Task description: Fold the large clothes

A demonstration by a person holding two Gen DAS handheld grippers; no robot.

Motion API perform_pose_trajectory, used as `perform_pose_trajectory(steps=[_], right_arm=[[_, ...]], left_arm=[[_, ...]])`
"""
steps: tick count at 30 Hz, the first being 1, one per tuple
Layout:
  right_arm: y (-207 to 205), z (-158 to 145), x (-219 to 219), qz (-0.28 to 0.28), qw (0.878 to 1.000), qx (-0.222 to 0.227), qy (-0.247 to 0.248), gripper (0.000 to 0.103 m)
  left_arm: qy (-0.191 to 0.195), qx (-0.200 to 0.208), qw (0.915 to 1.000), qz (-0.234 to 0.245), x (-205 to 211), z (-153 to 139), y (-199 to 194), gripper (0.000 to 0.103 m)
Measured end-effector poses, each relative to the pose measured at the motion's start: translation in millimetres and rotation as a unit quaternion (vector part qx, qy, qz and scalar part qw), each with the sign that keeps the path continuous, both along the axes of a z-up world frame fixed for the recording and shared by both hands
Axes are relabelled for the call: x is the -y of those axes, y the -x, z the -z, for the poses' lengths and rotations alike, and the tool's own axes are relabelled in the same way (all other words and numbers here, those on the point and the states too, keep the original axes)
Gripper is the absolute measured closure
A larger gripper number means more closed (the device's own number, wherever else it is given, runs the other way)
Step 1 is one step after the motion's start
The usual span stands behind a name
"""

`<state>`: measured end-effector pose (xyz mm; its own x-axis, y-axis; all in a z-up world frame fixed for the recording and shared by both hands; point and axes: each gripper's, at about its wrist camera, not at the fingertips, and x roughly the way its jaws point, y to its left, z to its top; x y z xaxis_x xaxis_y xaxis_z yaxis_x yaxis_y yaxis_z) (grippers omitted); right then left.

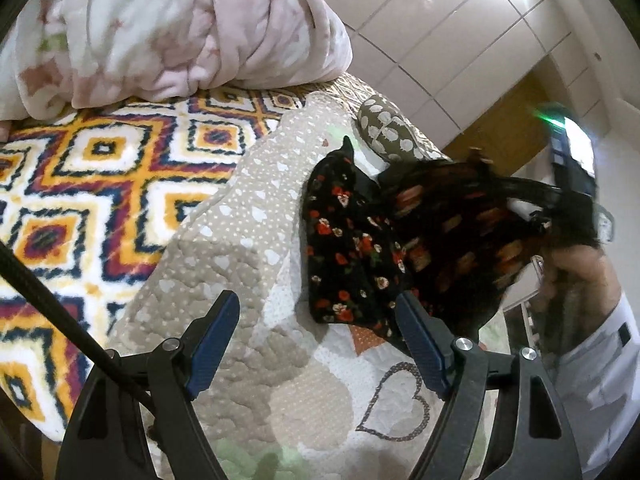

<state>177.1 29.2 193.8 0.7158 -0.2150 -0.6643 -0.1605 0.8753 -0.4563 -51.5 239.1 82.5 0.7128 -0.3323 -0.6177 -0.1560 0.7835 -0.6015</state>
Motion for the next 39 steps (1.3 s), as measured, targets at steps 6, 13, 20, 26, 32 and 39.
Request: perform_pose_trajectory(steps=[6, 13, 20, 26, 32, 39], right_arm=[[2.6, 81.9, -94.6, -0.073, 0.989, -0.112, -0.059, 0.092], [-3.0, 92.5, -79.8, -0.136, 0.928, -0.210, -0.275, 0.057], [12.5, 11.0, 12.6, -0.151, 0.892, -0.153, -0.397, 0.053], [14.5, 13.6, 97.7, -0.099, 0.914, -0.101, -0.381, 0.044], [16.9, 55.5, 168.7, -0.038, 0.912, -0.115, -0.392, 0.044], [22.1, 79.6, 197.2, -0.023, 0.901, -0.121, -0.416, 0.044]], left_arm=[[-0.013, -0.009, 0.9995, -0.029, -26.4, 1.0, 11.6, 0.024], [-0.013, -0.011, 0.9989, -0.044, -37.1, 0.8, 11.0, 0.024], [-0.045, 0.025, 0.9985, 0.019, 18.9, -34.5, -23.9, 0.024], [-0.073, 0.005, 0.9907, 0.115, 81.2, -35.1, -100.2, 0.012], [-0.015, -0.046, 0.9822, 0.181, 123.6, -10.3, -155.3, 0.077], [0.004, -0.022, 0.9933, 0.113, 70.7, -24.8, -143.8, 0.083]])
